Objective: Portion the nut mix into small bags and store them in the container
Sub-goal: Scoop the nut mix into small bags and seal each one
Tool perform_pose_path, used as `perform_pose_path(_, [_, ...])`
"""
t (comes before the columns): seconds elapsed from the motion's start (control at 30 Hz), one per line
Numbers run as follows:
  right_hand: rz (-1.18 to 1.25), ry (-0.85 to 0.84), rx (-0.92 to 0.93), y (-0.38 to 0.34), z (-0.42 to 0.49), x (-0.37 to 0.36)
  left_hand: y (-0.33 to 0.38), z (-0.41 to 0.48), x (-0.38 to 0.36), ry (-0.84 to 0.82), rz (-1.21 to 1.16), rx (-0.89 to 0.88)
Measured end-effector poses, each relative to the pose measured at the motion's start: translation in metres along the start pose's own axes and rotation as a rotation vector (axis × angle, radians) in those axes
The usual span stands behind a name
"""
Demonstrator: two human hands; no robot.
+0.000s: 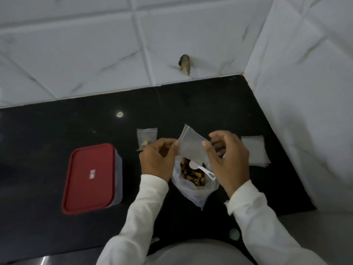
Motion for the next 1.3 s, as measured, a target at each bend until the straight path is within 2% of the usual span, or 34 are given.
perform_pose_path(0.13, [0.147, -0.206, -0.127, -0.015, -0.019, -0.046, -0.006, -0.013, 0.017, 0.015, 0.034, -0.037])
perform_pose_path(0.37, [0.259, -0.194, -0.345, -0.009, -0.035, -0.087, -0.024, -0.028, 0.027, -0.051, -0.027, -0.064])
perform_pose_path(0.5, [0.307, -0.229, -0.341, -0.014, -0.044, -0.093, -0.044, -0.026, 0.041, 0.01, -0.169, 0.02])
perform_pose_path(0.8, [0.215, -0.303, -0.174, -0.032, -0.055, -0.105, -0.054, -0.023, 0.054, -0.075, -0.319, 0.117])
perform_pose_path(1.07, [0.195, -0.394, -0.182, -0.036, -0.058, -0.112, -0.067, -0.016, 0.058, -0.067, -0.299, 0.123])
perform_pose_path(1.17, [0.212, -0.372, -0.223, -0.035, -0.059, -0.111, -0.063, -0.015, 0.061, -0.074, -0.148, 0.051])
perform_pose_path(1.3, [0.155, -0.243, -0.242, -0.029, -0.056, -0.105, -0.042, -0.014, 0.067, -0.052, 0.227, -0.257])
Point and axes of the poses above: each hand's wrist, its own z-axis towards the middle knuckle, its own x-axis out of the back of the hand, y = z × x, the point moved 6 cm from there along z, towards the middle knuckle, and after that the axes turned 7 degrees about -x, right-handed, at the moved point
